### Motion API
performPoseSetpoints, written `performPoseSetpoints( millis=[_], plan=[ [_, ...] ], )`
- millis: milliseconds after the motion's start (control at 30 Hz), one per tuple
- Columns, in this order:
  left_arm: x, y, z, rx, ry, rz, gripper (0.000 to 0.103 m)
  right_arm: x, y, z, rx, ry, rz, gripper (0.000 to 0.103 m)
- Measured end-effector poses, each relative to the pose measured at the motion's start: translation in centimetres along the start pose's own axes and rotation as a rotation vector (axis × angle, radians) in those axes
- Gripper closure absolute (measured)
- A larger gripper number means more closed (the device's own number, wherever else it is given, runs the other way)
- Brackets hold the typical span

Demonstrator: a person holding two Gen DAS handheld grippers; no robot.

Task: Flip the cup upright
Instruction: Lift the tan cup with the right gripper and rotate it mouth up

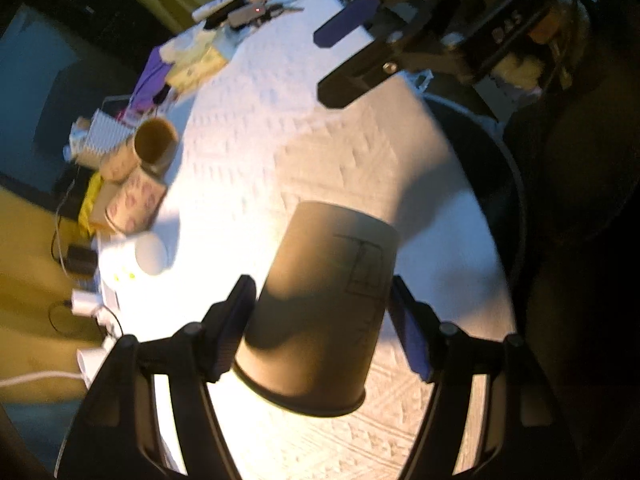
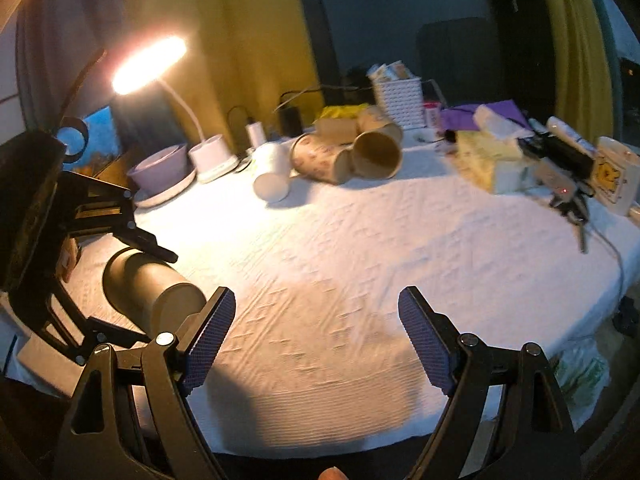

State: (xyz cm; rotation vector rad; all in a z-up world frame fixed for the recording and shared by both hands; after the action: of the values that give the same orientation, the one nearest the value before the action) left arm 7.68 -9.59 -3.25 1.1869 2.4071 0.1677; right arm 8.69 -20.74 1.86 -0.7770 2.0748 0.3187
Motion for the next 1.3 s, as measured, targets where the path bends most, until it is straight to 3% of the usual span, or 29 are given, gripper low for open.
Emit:
performPoseSetpoints(
  millis=[433,567,933,1067,1167,1300],
  plan=[
    [-0.6,0.2,2.7,0.013,0.019,-0.054,0.032,1.4,-0.6,1.2,0.006,0.060,0.013,0.017],
    [-0.9,0.2,3.2,0.022,0.025,-0.064,0.022,1.5,-1.0,1.2,0.008,0.063,0.019,0.017],
    [-1.3,0.9,1.4,0.002,-0.037,-0.130,0.014,1.5,-0.8,1.4,-0.008,0.070,0.000,0.017],
    [-0.7,1.2,-1.0,-0.032,-0.097,-0.215,0.014,0.7,0.1,1.5,-0.044,0.072,-0.043,0.017],
    [0.7,1.5,-2.7,-0.046,-0.156,-0.317,0.014,-0.7,1.1,1.4,-0.160,0.074,-0.104,0.017],
    [3.8,2.2,-4.6,-0.060,-0.260,-0.530,0.014,-2.9,3.1,1.6,-0.220,0.099,-0.271,0.017]
  ],
)
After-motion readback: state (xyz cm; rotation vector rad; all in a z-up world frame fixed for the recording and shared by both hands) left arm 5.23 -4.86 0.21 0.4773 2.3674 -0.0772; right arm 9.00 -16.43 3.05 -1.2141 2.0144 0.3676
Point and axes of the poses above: each gripper's, at about its wrist camera, not at the fingertips, and z roughly the way its jaws point, y to its left, x to its underside, the point moved 2 cm from there along z, roughly the way its jaws point, and after that the axes turned 14 degrees about -z, right-handed, at the moved point
